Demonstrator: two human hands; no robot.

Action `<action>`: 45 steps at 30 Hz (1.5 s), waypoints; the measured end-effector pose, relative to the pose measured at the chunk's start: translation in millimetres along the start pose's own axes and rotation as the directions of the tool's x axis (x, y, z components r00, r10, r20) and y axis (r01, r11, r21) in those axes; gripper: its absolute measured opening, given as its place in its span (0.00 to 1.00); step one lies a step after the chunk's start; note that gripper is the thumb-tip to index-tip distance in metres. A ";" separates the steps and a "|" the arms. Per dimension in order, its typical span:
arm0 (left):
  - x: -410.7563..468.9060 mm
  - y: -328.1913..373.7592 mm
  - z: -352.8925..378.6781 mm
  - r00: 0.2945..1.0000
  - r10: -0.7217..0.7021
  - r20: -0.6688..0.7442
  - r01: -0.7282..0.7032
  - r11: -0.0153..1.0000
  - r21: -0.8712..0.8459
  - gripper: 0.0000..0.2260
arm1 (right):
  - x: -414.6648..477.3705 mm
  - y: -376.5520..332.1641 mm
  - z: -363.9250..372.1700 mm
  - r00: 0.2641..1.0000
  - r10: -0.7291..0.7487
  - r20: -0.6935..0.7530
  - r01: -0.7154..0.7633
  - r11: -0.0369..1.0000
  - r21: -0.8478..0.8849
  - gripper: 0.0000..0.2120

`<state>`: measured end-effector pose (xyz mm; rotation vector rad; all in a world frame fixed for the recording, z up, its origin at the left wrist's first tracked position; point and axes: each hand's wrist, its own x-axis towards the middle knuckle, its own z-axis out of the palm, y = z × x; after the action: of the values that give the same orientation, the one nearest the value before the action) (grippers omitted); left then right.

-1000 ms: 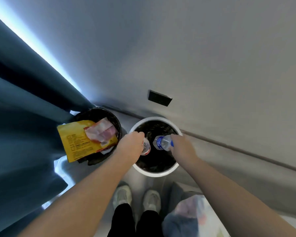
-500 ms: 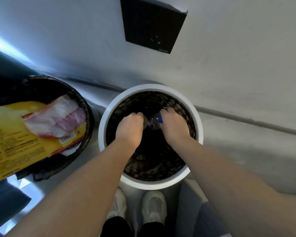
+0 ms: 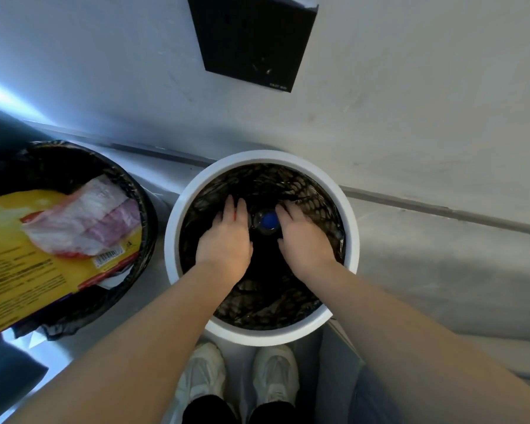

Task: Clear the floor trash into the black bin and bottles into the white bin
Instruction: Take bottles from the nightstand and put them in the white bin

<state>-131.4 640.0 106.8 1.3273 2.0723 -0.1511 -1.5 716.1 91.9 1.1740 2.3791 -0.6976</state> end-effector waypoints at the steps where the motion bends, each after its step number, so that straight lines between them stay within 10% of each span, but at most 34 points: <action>1: -8.2 1.0 0.1 0.999 0.028 0.027 -0.030 0.996 0.081 0.36 | -9.9 -1.4 -1.9 0.999 -0.039 0.036 0.041 0.997 -0.060 0.33; 8: -18.1 -2.2 5.5 0.950 0.020 0.310 -0.159 0.889 0.429 0.37 | -23.2 0.3 -1.5 0.937 -0.082 0.338 0.208 0.912 -0.353 0.37; 20: -25.1 -1.7 4.4 0.945 0.019 0.325 -0.161 0.896 0.415 0.40 | -29.1 -5.0 -3.9 0.942 -0.039 0.334 0.165 0.918 -0.360 0.40; 36: -284.9 29.7 -233.8 0.992 0.104 0.069 -0.115 0.977 0.181 0.35 | -239.6 -104.9 -253.3 0.968 -0.195 0.157 0.240 0.902 -0.358 0.38; 45: -485.6 47.9 -323.4 0.969 -0.165 -0.184 0.165 0.986 -0.012 0.35 | -374.6 -167.3 -348.5 0.927 -0.373 0.023 0.357 0.866 -0.351 0.36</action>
<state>-113.8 428.9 652.6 1.2088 2.3407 -0.1070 31.7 603.9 617.3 0.6012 2.6540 -0.3296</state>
